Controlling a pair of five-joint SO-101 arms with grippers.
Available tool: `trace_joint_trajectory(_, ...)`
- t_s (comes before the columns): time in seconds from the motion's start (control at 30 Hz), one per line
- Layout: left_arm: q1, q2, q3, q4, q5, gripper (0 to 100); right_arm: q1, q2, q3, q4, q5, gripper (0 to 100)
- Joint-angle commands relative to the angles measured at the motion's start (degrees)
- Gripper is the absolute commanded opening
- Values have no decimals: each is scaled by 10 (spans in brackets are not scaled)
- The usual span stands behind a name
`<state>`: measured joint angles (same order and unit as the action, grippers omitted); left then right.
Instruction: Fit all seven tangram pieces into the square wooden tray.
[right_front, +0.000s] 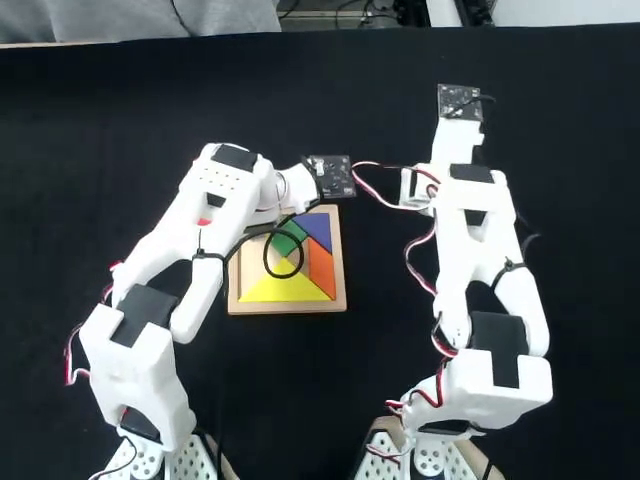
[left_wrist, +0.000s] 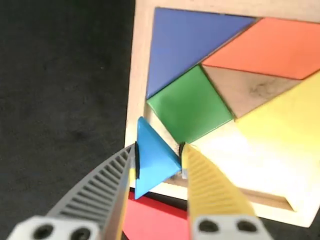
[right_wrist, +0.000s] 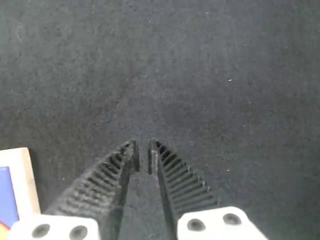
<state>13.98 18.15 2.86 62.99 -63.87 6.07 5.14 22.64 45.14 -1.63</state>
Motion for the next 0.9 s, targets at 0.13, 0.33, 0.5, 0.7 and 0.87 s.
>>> trace_joint_trajectory(0.13, 0, -32, -5, -5, -6, 267, 7, -34, -8, -10, -5, 45)
trace_joint_trajectory(0.33, -7, -32, -6, -6, -6, 275, 6, -33, -8, -10, -5, 45)
trace_joint_trajectory(0.5, -53, -32, -9, -12, -7, 275, 6, -33, -8, -10, -5, 45)
trace_joint_trajectory(0.7, -77, -2, 35, -94, -6, 275, 6, -33, -8, -10, -5, 45)
trace_joint_trajectory(0.87, -75, 36, 11, -113, -3, 275, 6, -33, -8, -10, -5, 45)
